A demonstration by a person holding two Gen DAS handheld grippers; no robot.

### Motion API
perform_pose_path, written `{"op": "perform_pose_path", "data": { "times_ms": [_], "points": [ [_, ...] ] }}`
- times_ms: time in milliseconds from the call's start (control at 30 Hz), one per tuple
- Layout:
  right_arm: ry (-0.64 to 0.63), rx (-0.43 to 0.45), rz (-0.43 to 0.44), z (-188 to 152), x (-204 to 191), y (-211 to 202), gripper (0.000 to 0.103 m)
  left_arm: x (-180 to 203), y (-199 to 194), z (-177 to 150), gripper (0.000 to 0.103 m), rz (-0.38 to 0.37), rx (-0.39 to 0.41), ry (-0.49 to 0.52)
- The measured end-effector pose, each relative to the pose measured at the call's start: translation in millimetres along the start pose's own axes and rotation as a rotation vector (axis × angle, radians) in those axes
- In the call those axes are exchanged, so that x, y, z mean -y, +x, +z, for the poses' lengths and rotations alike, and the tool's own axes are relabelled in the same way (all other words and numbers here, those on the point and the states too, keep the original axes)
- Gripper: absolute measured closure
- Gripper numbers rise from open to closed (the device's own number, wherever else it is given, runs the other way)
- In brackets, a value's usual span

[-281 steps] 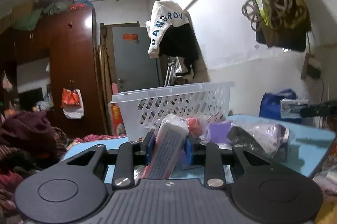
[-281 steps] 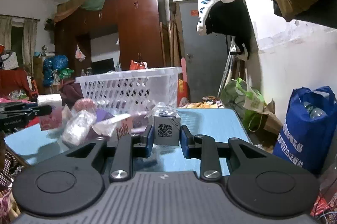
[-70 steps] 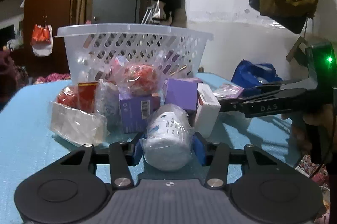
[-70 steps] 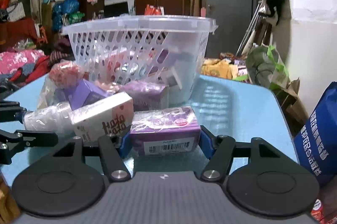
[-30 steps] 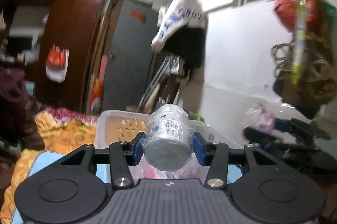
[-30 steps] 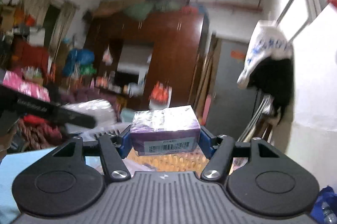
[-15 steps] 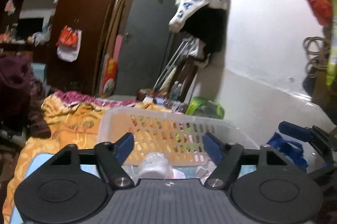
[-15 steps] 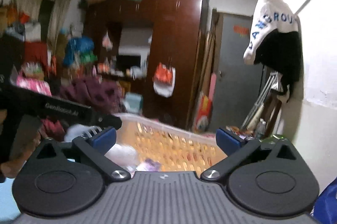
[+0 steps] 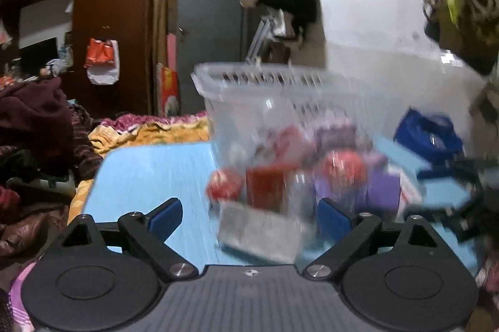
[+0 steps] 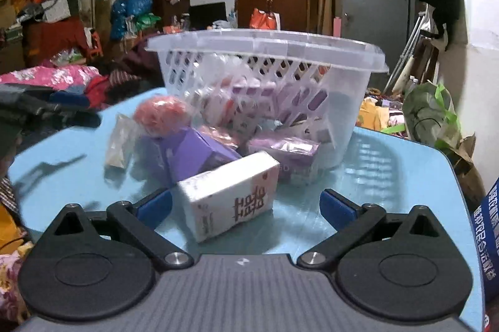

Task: Organize objects
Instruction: 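Grasp the flat clear bag with left tool while right tool grasps white red-print box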

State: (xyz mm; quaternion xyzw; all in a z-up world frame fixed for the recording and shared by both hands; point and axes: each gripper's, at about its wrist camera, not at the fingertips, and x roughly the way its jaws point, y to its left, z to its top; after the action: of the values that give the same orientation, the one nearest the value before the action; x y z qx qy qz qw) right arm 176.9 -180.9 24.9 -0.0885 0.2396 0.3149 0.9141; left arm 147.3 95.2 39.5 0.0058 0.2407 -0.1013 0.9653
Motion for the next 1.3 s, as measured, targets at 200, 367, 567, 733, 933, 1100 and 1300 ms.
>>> {"op": "perform_pose_path", "data": {
  "times_ms": [200, 367, 567, 733, 933, 1100, 1300],
  "points": [
    [0.011, -0.05, 0.036, 0, 1, 14, 0.0, 0, 23, -11, 0.008, 0.005, -0.094, 0.04],
    [0.041, -0.028, 0.064, -9, 6, 8, 0.001, 7, 38, -11, 0.008, 0.037, -0.136, 0.087],
    [0.044, -0.037, 0.094, -12, 6, 8, 0.021, 6, 37, -12, 0.02, 0.027, -0.143, 0.072],
    [0.076, -0.009, 0.082, -14, 11, 4, 0.032, 1, 25, -14, 0.022, 0.001, -0.051, 0.039],
    [0.161, 0.1, 0.091, -21, 25, -13, 0.033, -13, 15, -17, 0.022, -0.068, 0.02, -0.027],
    [0.184, 0.182, 0.06, -25, 27, -23, 0.033, -14, 11, -17, 0.022, -0.064, 0.052, -0.035],
    [0.198, 0.253, 0.052, -27, 28, -30, 0.033, -16, 4, -19, 0.022, -0.057, 0.109, -0.035]
  ]
}}
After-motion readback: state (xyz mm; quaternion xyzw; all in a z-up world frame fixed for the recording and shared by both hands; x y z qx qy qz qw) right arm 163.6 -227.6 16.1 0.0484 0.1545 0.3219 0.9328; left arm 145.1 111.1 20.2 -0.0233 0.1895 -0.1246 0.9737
